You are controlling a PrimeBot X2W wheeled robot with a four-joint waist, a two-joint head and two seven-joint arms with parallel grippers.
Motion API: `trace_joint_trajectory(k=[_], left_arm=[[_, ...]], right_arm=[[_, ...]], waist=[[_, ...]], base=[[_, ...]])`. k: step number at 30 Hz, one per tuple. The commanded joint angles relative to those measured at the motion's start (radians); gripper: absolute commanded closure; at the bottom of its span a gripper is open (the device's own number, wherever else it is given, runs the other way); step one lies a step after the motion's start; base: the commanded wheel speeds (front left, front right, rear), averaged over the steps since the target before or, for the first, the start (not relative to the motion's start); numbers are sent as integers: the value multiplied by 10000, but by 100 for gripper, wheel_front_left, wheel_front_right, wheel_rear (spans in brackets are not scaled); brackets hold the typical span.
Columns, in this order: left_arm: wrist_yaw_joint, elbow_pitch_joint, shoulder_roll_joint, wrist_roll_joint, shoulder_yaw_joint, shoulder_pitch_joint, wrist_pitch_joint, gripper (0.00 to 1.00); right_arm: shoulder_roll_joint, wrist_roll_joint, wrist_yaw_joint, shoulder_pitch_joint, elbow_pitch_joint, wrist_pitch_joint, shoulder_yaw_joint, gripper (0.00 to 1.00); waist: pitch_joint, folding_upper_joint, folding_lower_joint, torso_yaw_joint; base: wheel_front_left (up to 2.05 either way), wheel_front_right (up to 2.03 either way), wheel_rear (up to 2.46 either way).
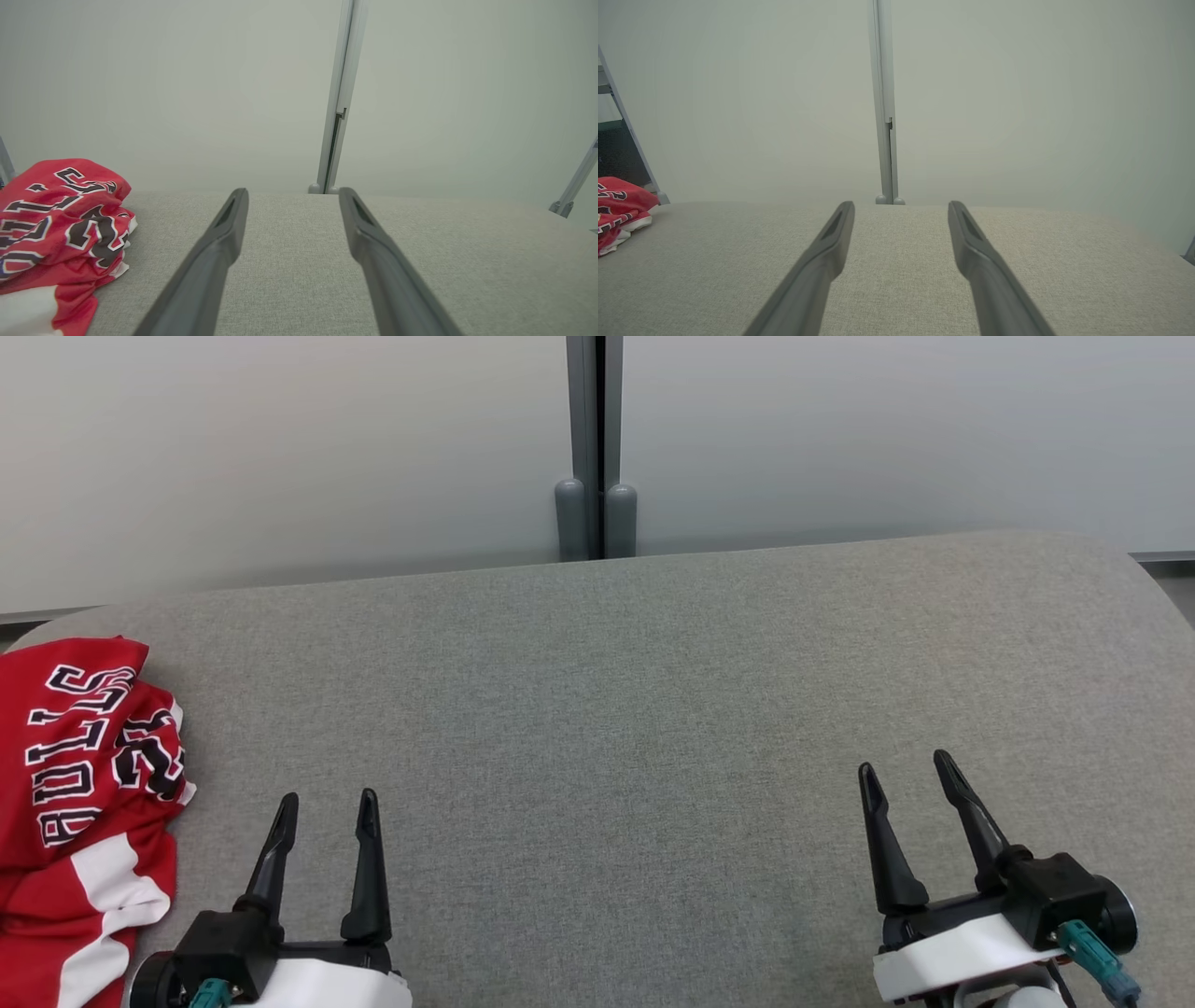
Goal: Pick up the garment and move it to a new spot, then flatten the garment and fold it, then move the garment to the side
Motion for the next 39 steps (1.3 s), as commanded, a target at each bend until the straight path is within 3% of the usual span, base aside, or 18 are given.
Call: trace_joint_trajectory(k=[1, 22, 39], left_arm=[[34, 26, 50, 94, 6, 24, -29, 0], [209, 542, 50, -57, 78, 207, -29, 0], [374, 526, 49, -44, 484, 782, -29, 0]], right_arm=[[-44, -98, 0, -25, 7, -72, 11, 0], [-39, 66, 0, 247, 119, -72, 27, 0], [-36, 133, 0, 747, 223, -70, 266, 0]], waist=[[-21, -1, 0, 2], [-358, -1, 0, 173], [-852, -1, 0, 2900]], base=[[0, 0, 0], [0, 0, 0], [0, 0, 0]])
